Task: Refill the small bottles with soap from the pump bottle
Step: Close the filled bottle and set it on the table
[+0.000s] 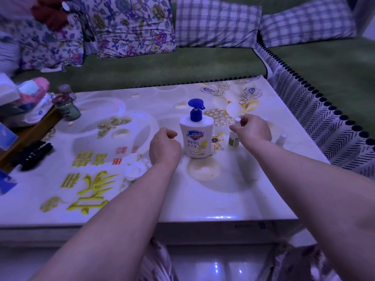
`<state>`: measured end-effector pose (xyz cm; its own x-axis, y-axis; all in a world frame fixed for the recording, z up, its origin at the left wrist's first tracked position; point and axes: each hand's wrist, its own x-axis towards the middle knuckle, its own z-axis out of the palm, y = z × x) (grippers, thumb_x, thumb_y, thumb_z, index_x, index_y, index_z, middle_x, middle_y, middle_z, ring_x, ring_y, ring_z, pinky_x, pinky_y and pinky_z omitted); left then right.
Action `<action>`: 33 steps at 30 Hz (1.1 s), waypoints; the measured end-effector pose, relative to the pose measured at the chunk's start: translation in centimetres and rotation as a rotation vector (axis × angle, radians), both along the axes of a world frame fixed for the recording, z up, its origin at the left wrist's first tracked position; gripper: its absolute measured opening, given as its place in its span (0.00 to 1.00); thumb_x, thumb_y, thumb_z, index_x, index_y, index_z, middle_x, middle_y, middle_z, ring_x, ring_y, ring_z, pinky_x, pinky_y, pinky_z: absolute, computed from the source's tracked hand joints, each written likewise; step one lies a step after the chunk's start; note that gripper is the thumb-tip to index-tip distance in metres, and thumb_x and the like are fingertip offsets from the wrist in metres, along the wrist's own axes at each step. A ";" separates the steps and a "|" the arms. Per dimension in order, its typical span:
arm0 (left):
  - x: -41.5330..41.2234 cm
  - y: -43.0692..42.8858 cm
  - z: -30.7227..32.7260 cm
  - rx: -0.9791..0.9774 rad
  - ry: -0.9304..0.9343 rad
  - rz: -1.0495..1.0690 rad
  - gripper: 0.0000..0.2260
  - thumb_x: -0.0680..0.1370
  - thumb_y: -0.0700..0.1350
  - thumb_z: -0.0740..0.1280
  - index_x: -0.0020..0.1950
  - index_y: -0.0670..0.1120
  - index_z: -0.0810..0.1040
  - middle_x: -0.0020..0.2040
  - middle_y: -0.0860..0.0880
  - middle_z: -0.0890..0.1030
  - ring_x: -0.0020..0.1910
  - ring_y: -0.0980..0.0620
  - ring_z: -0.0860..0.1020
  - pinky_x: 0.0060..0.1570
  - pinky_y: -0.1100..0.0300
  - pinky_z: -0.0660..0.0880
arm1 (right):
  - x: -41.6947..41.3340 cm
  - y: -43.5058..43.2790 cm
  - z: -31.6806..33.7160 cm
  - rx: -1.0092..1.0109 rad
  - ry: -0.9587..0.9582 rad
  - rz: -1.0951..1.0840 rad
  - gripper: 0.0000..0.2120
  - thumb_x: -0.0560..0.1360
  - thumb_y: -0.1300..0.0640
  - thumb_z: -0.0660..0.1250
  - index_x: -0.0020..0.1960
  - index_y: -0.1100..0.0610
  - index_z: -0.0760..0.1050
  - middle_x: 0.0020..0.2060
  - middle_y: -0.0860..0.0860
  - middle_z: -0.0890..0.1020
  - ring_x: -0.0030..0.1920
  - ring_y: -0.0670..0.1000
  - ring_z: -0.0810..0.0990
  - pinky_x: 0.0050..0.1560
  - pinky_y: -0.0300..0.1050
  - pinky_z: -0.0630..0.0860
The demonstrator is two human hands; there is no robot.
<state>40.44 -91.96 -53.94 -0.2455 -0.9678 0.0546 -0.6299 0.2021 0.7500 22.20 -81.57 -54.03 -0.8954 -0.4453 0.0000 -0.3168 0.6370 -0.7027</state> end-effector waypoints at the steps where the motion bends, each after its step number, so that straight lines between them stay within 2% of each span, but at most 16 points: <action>1: 0.0 0.0 0.0 0.001 0.000 -0.003 0.19 0.71 0.32 0.56 0.56 0.48 0.77 0.57 0.52 0.79 0.58 0.50 0.75 0.48 0.62 0.67 | -0.1 0.0 -0.1 -0.005 -0.001 -0.001 0.14 0.75 0.50 0.69 0.60 0.49 0.78 0.53 0.50 0.83 0.56 0.55 0.79 0.47 0.44 0.68; 4: 0.0 0.1 0.0 0.007 0.001 -0.006 0.19 0.72 0.33 0.56 0.56 0.48 0.77 0.58 0.53 0.79 0.57 0.51 0.75 0.47 0.62 0.67 | -0.2 0.3 0.0 -0.026 -0.017 -0.005 0.22 0.74 0.50 0.71 0.67 0.50 0.73 0.58 0.48 0.81 0.60 0.53 0.78 0.54 0.45 0.70; 6: 0.0 0.2 0.1 0.006 0.007 -0.009 0.19 0.72 0.33 0.56 0.56 0.48 0.77 0.58 0.53 0.79 0.57 0.51 0.75 0.47 0.62 0.67 | 0.0 0.6 0.2 -0.044 -0.005 -0.022 0.24 0.74 0.50 0.71 0.68 0.51 0.71 0.58 0.47 0.81 0.61 0.53 0.78 0.54 0.45 0.70; 10: 0.2 0.3 0.3 0.005 0.031 -0.026 0.19 0.73 0.33 0.57 0.59 0.48 0.75 0.59 0.52 0.78 0.58 0.50 0.75 0.48 0.62 0.68 | 1.2 1.2 0.3 -0.139 0.059 -0.061 0.14 0.77 0.51 0.66 0.62 0.51 0.73 0.51 0.47 0.83 0.56 0.53 0.79 0.50 0.46 0.71; 13: 0.3 0.3 0.1 0.060 0.021 -0.086 0.22 0.73 0.34 0.58 0.66 0.48 0.71 0.63 0.50 0.76 0.59 0.49 0.74 0.52 0.60 0.71 | 2.7 1.3 -0.3 -0.153 -0.009 0.062 0.09 0.75 0.56 0.65 0.53 0.47 0.78 0.49 0.47 0.84 0.55 0.53 0.80 0.54 0.47 0.75; 14: 0.3 0.3 -0.1 0.096 0.020 -0.114 0.25 0.73 0.34 0.57 0.69 0.49 0.69 0.65 0.50 0.74 0.60 0.48 0.74 0.55 0.57 0.73 | 3.3 1.2 -0.7 -0.119 -0.052 0.139 0.11 0.75 0.58 0.65 0.54 0.47 0.79 0.50 0.47 0.84 0.55 0.52 0.80 0.54 0.45 0.75; 16: 0.4 0.3 -0.5 0.177 0.024 -0.181 0.29 0.74 0.34 0.56 0.74 0.52 0.63 0.69 0.48 0.71 0.63 0.47 0.73 0.60 0.51 0.74 | 4.4 1.0 -1.4 -0.042 -0.141 0.286 0.20 0.75 0.63 0.63 0.64 0.49 0.77 0.56 0.47 0.83 0.58 0.50 0.79 0.54 0.41 0.73; 19: 0.1 0.2 -1.3 0.265 0.029 -0.279 0.31 0.75 0.35 0.57 0.76 0.56 0.57 0.71 0.47 0.68 0.67 0.48 0.70 0.64 0.50 0.71 | 5.2 0.3 -2.8 -0.048 -0.230 0.375 0.28 0.75 0.65 0.60 0.72 0.48 0.69 0.61 0.48 0.80 0.61 0.50 0.78 0.61 0.48 0.76; 25: -1.7 -0.2 -3.1 0.313 0.155 -0.319 0.33 0.73 0.35 0.60 0.74 0.60 0.59 0.63 0.51 0.77 0.61 0.54 0.75 0.59 0.55 0.74 | 4.6 -1.7 -4.3 -0.172 -0.313 0.337 0.29 0.74 0.63 0.64 0.74 0.47 0.67 0.61 0.49 0.80 0.60 0.50 0.79 0.61 0.52 0.78; 29: -2.9 -0.8 -3.8 0.296 0.189 -0.289 0.34 0.73 0.33 0.59 0.74 0.60 0.58 0.62 0.50 0.77 0.60 0.52 0.75 0.60 0.53 0.74 | 3.7 -2.9 -4.7 -0.201 -0.301 0.326 0.28 0.76 0.62 0.62 0.74 0.48 0.67 0.61 0.52 0.80 0.60 0.52 0.79 0.62 0.53 0.77; 33: -3.6 -1.2 -4.0 0.276 0.198 -0.264 0.34 0.74 0.33 0.59 0.74 0.59 0.59 0.62 0.49 0.77 0.60 0.53 0.75 0.57 0.58 0.74 | 3.2 -3.5 -4.9 -0.229 -0.319 0.317 0.27 0.77 0.63 0.63 0.74 0.47 0.67 0.61 0.52 0.81 0.60 0.52 0.79 0.62 0.53 0.77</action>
